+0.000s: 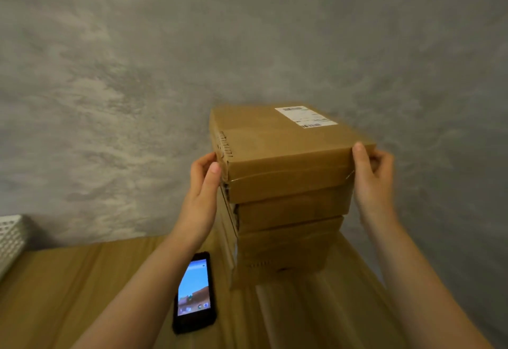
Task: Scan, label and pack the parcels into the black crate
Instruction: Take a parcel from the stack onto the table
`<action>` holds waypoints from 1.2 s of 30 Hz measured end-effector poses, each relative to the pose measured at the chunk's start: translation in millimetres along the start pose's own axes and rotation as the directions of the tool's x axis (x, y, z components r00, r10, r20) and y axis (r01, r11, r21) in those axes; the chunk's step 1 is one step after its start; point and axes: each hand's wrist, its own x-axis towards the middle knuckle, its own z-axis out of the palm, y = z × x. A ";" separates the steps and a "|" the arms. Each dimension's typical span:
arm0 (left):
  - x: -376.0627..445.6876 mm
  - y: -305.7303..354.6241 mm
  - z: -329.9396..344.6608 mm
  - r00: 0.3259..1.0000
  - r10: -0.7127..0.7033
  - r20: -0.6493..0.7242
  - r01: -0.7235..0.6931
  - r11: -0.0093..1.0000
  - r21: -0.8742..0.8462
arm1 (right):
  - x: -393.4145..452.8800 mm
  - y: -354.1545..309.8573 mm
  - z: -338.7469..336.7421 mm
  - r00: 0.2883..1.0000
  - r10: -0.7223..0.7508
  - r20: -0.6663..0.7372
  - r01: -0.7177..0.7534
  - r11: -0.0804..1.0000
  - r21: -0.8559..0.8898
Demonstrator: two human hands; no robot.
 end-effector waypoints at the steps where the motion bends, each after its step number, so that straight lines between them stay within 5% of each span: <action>1: -4.2 3.4 -3.0 1.000 -0.008 -0.027 0.007 0.999 -0.032 | -4.5 -4.9 -1.3 0.999 -0.032 0.004 0.032 0.999 0.024; 8: -42.3 11.5 -65.0 0.982 -0.091 -0.165 0.075 0.992 -0.100 | -52.7 -33.7 23.2 0.967 -0.102 0.232 0.065 0.985 0.162; 16: -91.6 25.2 -181.3 0.948 -0.110 -0.298 0.056 0.981 -0.183 | -146.4 -62.8 90.5 0.849 -0.212 0.484 0.142 0.974 0.178; 21: -122.1 10.6 -260.3 0.856 -0.287 -0.430 0.245 0.958 -0.150 | -225.2 -35.7 149.8 0.813 -0.085 0.576 -0.001 0.989 0.148; 24: -139.5 -9.0 -297.9 0.808 -0.338 -0.483 0.394 0.919 0.014 | -271.3 -12.1 175.2 0.813 0.054 0.580 -0.120 0.990 0.077; 27: -161.6 -25.3 -318.7 0.843 -0.343 -0.414 0.466 0.851 0.242 | -306.5 12.5 190.4 0.819 0.201 0.537 -0.236 0.972 -0.004; 32: -188.6 -45.1 -329.4 0.926 -0.307 -0.217 0.376 0.722 0.580 | -345.8 40.1 195.5 0.828 0.314 0.464 -0.278 0.949 -0.146; 36: -194.3 -57.5 -336.7 0.907 -0.382 -0.176 0.385 0.586 0.713 | -357.6 46.7 192.6 0.830 0.332 0.448 -0.269 0.942 -0.200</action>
